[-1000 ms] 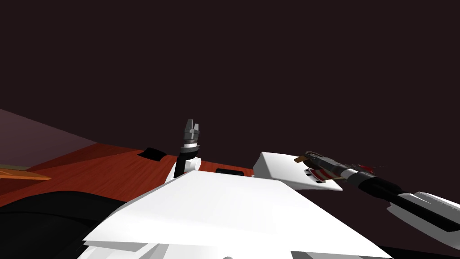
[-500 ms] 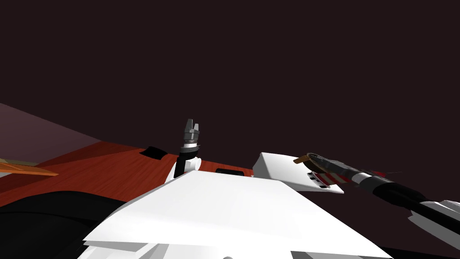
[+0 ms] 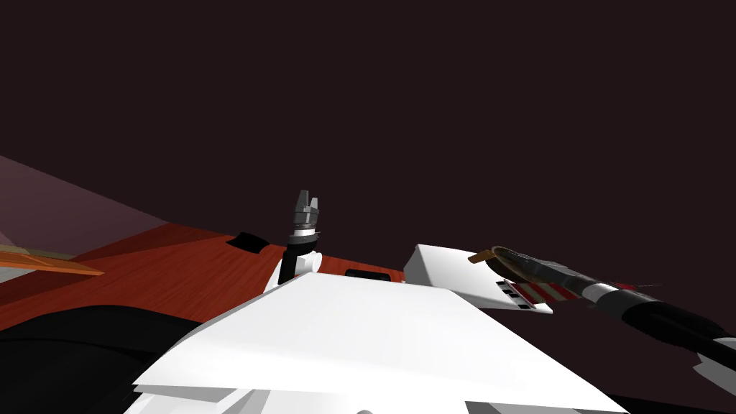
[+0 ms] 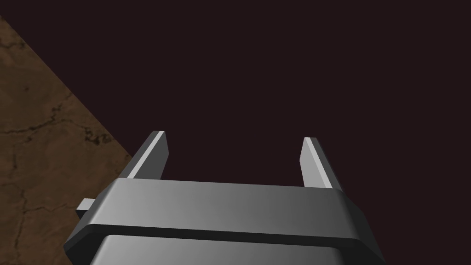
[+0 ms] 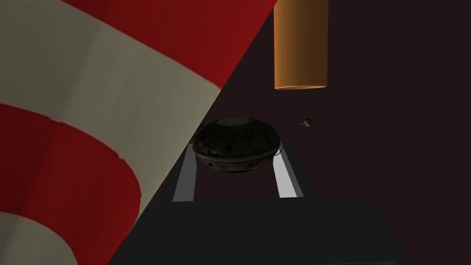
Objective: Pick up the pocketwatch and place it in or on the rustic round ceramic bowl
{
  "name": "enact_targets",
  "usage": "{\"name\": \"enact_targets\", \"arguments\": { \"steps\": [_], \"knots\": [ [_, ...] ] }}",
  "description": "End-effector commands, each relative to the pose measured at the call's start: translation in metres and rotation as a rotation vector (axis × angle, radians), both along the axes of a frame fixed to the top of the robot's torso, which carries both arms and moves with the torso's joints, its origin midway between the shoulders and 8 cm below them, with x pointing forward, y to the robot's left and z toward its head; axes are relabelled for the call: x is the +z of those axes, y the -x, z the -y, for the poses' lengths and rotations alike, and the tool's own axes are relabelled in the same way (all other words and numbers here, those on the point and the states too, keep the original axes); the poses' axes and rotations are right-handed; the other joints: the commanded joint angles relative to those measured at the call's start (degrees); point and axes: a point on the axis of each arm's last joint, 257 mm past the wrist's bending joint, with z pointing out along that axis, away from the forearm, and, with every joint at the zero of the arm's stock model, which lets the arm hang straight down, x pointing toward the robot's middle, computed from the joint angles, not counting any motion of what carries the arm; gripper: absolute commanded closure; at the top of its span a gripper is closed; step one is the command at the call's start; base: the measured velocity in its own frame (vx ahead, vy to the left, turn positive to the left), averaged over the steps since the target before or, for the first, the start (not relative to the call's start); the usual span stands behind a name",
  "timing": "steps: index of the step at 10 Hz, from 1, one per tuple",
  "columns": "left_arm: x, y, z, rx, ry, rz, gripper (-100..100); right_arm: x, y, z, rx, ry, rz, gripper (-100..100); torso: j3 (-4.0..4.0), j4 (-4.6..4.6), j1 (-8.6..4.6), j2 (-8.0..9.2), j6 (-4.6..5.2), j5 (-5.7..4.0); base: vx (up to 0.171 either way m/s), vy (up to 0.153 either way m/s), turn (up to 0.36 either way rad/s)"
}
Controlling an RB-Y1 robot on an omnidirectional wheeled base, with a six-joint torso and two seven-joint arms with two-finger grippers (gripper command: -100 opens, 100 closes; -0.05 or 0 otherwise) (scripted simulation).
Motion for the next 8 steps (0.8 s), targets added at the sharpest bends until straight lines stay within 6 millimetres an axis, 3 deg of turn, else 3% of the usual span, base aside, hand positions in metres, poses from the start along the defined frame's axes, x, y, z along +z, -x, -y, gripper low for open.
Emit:
{"name": "enact_targets", "arguments": {
  "steps": [1, 7, 8],
  "knots": [
    [0.000, 0.000, 0.000, 0.000, 0.000, 0.000, 0, 0.000, 0.008, 0.009, -0.015, 0.002, -0.012, 100, 0.00, 0.00, 0.00, 0.00, 0.00, 0.00, 0.003, -0.028, 0.043],
    [0.000, 0.000, 0.000, 0.000, 0.000, 0.000, 0, 0.008, 0.046, 0.045, -0.091, 0.028, -0.068, 100, 0.00, 0.01, 0.00, -0.02, 0.04, 0.07, 0.006, -0.029, 0.062],
    [0.000, 0.000, 0.000, 0.000, 0.000, 0.000, 0, 0.003, 0.041, 0.040, -0.079, 0.018, -0.062, 100, -0.02, 0.03, -0.32, -0.06, 0.06, 0.16, 0.003, 0.001, 0.020]
  ]
}}
